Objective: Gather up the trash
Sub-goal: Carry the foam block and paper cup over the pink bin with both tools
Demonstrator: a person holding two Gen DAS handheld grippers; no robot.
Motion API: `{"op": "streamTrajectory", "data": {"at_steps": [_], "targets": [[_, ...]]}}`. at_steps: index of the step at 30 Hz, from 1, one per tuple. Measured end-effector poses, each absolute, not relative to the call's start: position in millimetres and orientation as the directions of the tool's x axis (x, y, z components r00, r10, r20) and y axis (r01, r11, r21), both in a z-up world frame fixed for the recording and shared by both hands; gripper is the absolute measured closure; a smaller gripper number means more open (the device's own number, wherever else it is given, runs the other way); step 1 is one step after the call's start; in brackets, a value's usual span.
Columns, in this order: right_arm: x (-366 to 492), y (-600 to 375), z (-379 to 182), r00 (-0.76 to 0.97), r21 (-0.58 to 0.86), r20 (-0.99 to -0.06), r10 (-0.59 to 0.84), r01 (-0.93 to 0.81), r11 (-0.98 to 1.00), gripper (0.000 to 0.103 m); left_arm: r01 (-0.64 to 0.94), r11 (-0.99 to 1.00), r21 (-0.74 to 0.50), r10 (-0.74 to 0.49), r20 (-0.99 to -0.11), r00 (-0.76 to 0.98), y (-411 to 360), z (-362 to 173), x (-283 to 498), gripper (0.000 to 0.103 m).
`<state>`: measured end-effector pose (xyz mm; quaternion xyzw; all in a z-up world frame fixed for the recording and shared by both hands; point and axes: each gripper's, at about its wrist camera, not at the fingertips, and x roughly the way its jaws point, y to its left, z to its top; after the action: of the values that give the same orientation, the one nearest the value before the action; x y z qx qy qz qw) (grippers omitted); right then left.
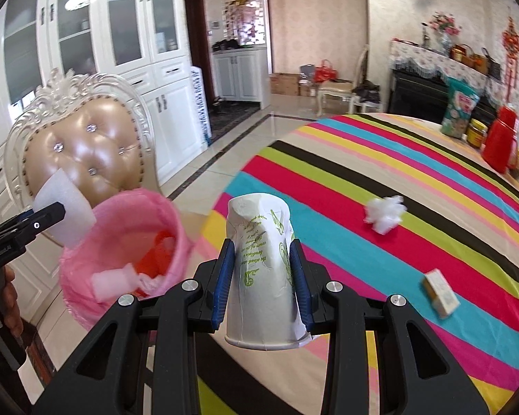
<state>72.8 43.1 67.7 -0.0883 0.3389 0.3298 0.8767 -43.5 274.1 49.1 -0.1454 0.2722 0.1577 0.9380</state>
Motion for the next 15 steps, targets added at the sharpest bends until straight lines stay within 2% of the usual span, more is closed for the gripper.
{"op": "streamTrajectory", "data": {"at_steps": [15], "targets": [[46.7, 130.7, 67.0, 0.437, 0.073, -0.671, 0.599, -0.765, 0.640, 0.070, -0.449, 0.869, -0.210, 0.269, -0.560, 0.783, 312.9, 43.6, -68.8, 0.039]]}}
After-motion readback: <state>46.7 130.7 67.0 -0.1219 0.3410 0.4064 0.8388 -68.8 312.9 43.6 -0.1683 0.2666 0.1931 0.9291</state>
